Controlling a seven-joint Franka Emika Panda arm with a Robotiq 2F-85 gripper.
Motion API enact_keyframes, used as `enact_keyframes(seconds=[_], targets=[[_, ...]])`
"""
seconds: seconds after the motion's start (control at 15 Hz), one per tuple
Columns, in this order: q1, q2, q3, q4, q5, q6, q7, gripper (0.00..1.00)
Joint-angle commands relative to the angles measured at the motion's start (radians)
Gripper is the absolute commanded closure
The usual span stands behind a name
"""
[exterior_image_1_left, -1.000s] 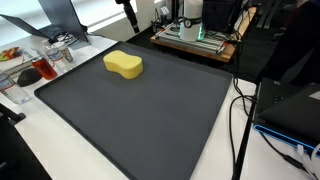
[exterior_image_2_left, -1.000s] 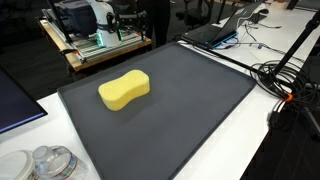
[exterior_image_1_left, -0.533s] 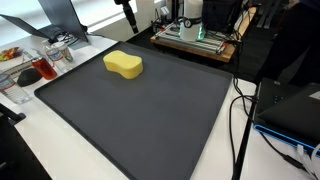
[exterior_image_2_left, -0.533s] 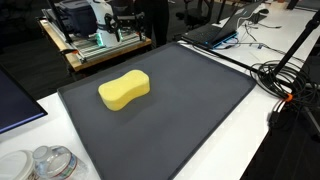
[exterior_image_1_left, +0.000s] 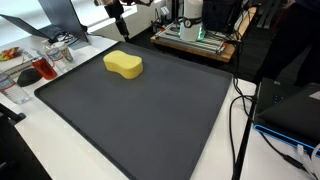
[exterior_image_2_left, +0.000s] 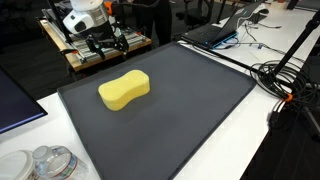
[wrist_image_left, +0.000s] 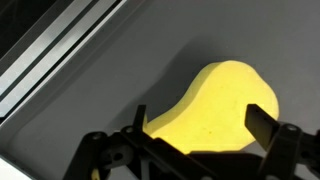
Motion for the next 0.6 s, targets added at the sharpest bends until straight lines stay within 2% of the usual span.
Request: enact_keyframes(seconds=[0.0,0.27,0.53], targets=[[-0.027,0.128,-0.010,0.063,0.143,0.040,-0.102,0.00],[-0.083,0.243,0.015,0.106,0.360,0.070,-0.213,0.00],[-0.122,0.318,0.030,0.125,0.463,0.073,-0.267,0.00]])
